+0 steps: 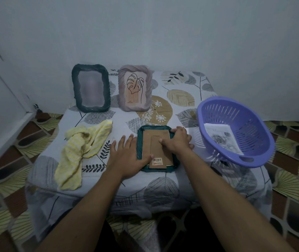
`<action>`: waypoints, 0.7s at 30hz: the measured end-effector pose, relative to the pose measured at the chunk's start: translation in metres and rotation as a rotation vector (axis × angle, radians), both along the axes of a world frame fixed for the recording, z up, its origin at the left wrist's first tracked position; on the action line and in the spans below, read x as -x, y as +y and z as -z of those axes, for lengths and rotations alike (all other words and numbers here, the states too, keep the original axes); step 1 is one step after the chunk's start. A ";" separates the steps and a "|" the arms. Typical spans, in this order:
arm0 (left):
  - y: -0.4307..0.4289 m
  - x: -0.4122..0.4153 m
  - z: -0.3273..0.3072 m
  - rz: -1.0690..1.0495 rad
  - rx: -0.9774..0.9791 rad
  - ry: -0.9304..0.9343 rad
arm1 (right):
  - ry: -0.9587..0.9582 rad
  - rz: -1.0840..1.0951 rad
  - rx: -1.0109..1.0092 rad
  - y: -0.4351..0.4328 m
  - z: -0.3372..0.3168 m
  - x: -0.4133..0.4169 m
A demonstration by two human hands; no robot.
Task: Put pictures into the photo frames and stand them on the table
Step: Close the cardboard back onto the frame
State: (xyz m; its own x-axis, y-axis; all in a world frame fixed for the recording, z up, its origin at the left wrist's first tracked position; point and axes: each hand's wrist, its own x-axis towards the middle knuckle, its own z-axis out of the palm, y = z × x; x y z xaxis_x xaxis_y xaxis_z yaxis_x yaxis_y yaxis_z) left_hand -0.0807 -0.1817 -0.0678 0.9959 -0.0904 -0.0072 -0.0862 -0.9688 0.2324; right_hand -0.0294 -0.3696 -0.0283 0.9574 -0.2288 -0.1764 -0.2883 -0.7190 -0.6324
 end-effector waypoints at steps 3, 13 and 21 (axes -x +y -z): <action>0.000 0.000 -0.001 -0.003 0.001 0.006 | -0.013 -0.002 -0.013 0.000 0.000 0.001; -0.001 0.001 -0.001 -0.004 0.009 -0.005 | -0.003 -0.015 0.017 0.001 0.000 0.003; 0.000 0.002 -0.002 -0.004 0.015 -0.007 | -0.078 -0.113 0.028 -0.005 0.004 0.018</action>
State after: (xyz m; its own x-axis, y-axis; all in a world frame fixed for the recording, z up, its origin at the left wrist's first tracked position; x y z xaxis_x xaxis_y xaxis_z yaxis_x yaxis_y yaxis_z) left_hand -0.0823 -0.1818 -0.0659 0.9963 -0.0865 0.0012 -0.0841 -0.9655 0.2465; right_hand -0.0479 -0.3744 -0.0320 0.9878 -0.1224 -0.0957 -0.1554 -0.7618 -0.6289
